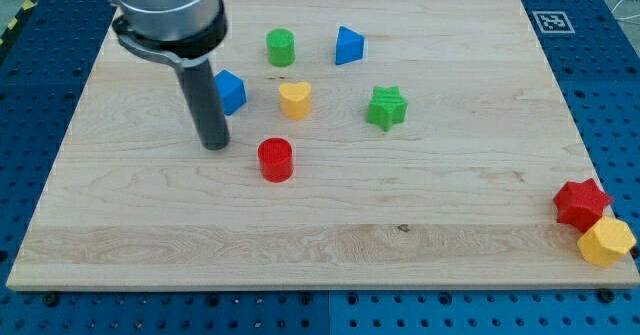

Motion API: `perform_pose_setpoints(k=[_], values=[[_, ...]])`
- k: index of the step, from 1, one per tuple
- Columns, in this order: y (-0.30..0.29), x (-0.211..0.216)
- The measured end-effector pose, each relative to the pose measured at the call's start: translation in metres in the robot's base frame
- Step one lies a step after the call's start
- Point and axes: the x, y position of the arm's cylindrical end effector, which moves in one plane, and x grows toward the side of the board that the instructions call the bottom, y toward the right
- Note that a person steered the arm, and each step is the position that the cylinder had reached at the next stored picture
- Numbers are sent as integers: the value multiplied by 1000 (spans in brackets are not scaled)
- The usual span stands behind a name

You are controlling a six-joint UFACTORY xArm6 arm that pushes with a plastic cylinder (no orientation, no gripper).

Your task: Slide the red circle down and right a bit

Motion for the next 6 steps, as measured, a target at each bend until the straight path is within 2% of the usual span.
perform_pose_setpoints(k=[1, 2, 3, 4, 5, 6], values=[[33, 45], [70, 54], [65, 40], [29, 16], [30, -11], [78, 0]])
